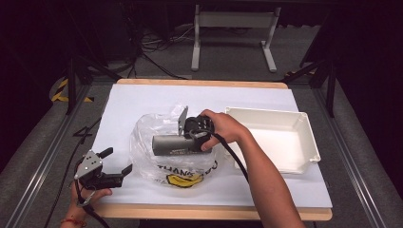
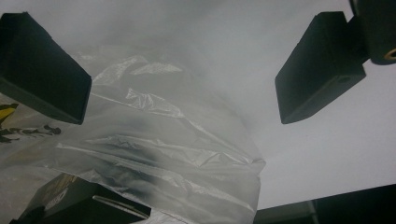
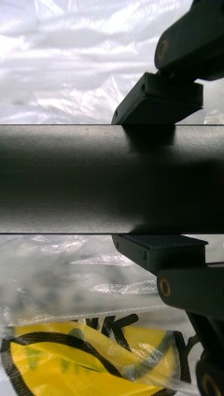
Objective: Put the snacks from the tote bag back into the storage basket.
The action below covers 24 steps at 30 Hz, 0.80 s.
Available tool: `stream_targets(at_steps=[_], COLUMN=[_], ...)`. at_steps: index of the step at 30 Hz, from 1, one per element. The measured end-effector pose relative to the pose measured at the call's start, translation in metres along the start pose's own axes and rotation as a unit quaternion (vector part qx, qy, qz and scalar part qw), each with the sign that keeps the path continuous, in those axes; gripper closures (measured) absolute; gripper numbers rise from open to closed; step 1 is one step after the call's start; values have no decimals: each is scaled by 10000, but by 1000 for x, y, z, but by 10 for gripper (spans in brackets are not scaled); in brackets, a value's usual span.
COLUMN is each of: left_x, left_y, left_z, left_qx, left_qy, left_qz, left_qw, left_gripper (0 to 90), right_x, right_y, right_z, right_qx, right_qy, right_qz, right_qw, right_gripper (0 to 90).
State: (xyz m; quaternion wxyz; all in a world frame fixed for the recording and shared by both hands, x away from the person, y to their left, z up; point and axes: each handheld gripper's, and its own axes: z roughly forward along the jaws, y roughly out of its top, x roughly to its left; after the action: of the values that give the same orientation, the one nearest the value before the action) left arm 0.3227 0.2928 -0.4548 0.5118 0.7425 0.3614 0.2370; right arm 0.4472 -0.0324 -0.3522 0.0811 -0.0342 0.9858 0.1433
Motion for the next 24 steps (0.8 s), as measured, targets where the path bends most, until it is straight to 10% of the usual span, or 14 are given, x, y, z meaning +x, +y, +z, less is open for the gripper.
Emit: stream_targets(at_steps=[24], left_x=[-1], left_y=[3], left_z=[-5], left_qx=[-150], left_qy=[52], left_qz=[-7], left_qw=[9999], left_gripper=[44], right_x=[6], right_y=[-2], right_z=[-39], right_qx=[-477], right_qy=[-260], right_qz=[-130], right_qw=[9984], right_gripper=[430])
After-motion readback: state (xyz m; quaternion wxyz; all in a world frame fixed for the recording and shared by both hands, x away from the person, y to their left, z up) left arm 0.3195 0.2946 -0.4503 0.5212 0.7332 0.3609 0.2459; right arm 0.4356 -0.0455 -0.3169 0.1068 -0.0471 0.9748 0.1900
